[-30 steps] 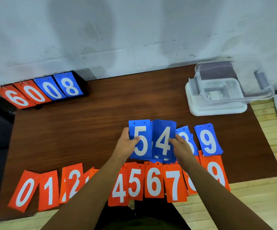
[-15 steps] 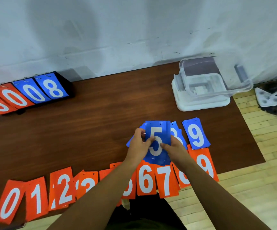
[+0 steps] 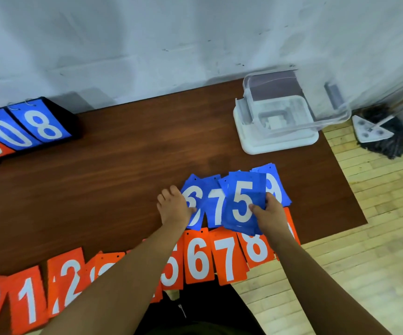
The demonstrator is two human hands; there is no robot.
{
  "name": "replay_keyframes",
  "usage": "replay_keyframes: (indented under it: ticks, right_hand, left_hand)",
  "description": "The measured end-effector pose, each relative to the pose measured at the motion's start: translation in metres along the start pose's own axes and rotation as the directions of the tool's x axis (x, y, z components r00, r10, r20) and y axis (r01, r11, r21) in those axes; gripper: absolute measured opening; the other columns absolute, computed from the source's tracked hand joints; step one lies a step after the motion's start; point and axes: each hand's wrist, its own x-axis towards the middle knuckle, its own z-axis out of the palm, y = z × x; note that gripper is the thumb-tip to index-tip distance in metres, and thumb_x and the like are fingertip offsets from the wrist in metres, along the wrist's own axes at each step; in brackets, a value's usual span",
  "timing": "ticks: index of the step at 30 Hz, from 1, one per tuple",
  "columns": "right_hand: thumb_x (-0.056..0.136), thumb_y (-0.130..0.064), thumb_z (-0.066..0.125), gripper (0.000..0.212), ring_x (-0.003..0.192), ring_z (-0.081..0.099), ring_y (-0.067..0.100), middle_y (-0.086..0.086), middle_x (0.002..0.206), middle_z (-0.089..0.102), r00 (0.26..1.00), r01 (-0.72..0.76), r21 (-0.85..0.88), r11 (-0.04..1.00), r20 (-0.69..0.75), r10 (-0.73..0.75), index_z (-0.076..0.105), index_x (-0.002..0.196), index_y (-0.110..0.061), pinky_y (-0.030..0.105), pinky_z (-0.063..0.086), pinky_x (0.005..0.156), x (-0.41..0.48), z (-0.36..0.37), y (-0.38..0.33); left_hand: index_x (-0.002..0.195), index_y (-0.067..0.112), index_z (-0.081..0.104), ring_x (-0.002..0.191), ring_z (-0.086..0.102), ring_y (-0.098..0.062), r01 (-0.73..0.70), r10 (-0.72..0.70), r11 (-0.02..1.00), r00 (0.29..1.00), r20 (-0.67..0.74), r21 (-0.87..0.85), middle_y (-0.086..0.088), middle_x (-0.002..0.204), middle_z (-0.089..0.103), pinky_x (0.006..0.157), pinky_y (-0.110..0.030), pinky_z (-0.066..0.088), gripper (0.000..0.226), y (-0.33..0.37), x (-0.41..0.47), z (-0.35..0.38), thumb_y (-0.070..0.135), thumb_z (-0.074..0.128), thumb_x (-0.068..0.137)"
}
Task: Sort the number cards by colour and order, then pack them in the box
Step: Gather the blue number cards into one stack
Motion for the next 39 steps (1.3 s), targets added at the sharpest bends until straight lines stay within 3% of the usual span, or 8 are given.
replay_keyframes:
  ticks: [5,11,17,21,26,31,35,39]
  right_hand:
    - [0.089,-0.017,0.069,0.032,0.096,0.064,0.015,-0.003,0.110,0.064,0.999,-0.042,0.021,0.999,-0.016,0.042,0.054,0.117,-0.021,0.023,0.054,0.059,0.003,0.002,0.006]
    - [0.089,-0.016,0.069,0.032,0.094,0.064,0.015,-0.004,0.108,0.064,0.999,-0.042,0.024,0.999,-0.008,0.042,0.054,0.116,-0.022,0.024,0.054,0.059,0.005,0.008,-0.002]
    - [0.093,-0.018,0.063,0.021,0.088,0.065,0.012,-0.004,0.107,0.065,0.997,-0.051,0.046,0.998,0.054,0.048,0.055,0.111,-0.023,0.024,0.054,0.058,0.004,0.024,-0.017]
    - [0.099,-0.017,0.053,0.009,0.088,0.068,0.015,-0.001,0.098,0.070,0.985,-0.113,0.188,0.976,0.151,0.085,0.060,0.102,-0.023,0.029,0.056,0.062,-0.006,0.039,-0.031]
    - [0.098,-0.017,0.051,0.015,0.094,0.070,0.020,0.004,0.106,0.072,0.956,-0.099,0.160,0.982,0.288,0.050,0.061,0.109,-0.017,0.043,0.060,0.080,-0.016,0.053,-0.041]
    - [0.097,-0.025,0.057,0.020,0.106,0.062,0.014,-0.004,0.121,0.062,0.930,0.106,-0.090,0.990,0.363,-0.066,0.050,0.116,-0.029,0.032,0.059,0.081,-0.023,0.056,-0.037]
    - [0.094,-0.020,0.061,0.046,0.117,0.055,0.018,-0.002,0.129,0.054,0.962,0.139,-0.237,0.962,0.264,-0.074,0.043,0.136,-0.019,0.029,0.055,0.083,-0.016,0.049,-0.032]
    - [0.094,-0.014,0.062,0.041,0.102,0.058,0.014,-0.004,0.117,0.058,0.991,0.089,-0.122,0.989,0.109,-0.076,0.048,0.132,-0.017,0.018,0.052,0.064,-0.007,0.023,-0.030]
  left_hand:
    - [0.122,0.009,0.047,0.119,0.046,-0.028,0.078,-0.078,0.994,0.997,0.002,-0.082,-0.014,0.127,0.047,0.096,-0.035,0.045,0.068,-0.008,0.000,0.002,0.049,0.076,0.076]
    - [0.113,0.011,0.042,0.103,0.066,-0.030,0.117,-0.117,0.920,0.993,0.024,-0.374,-0.014,0.115,0.064,0.076,-0.039,0.059,0.045,-0.031,-0.005,-0.005,0.027,0.073,0.085]
    - [0.116,0.009,0.041,0.111,0.061,-0.029,0.183,-0.232,0.548,0.971,0.062,-0.816,-0.011,0.121,0.060,0.076,-0.030,0.048,0.027,-0.049,-0.005,-0.047,0.013,0.058,0.095]
    - [0.122,0.019,0.052,0.100,0.066,-0.010,0.109,0.033,0.306,0.992,0.126,-0.946,0.000,0.119,0.066,0.074,-0.016,0.053,0.029,-0.043,-0.017,-0.062,0.008,0.057,0.095]
    - [0.129,0.023,0.047,0.108,0.063,-0.014,0.163,0.187,0.443,0.945,0.268,-0.882,0.002,0.124,0.063,0.087,-0.034,0.057,0.034,-0.017,-0.037,-0.057,0.027,0.057,0.097]
    - [0.121,0.019,0.042,0.096,0.063,-0.010,0.102,0.149,0.508,0.968,0.204,-0.856,0.006,0.112,0.061,0.065,-0.017,0.055,0.044,0.006,-0.047,-0.053,0.027,0.070,0.088]
    - [0.127,0.022,0.042,0.105,0.063,-0.013,0.087,0.185,0.514,0.960,0.210,-0.854,0.007,0.117,0.060,0.074,-0.022,0.058,0.051,0.020,-0.047,-0.046,0.032,0.071,0.086]
    - [0.112,0.018,0.054,0.098,0.061,-0.017,0.049,0.097,0.650,0.985,0.146,-0.758,-0.001,0.108,0.061,0.076,-0.026,0.053,0.028,0.025,-0.029,-0.032,0.033,0.065,0.091]
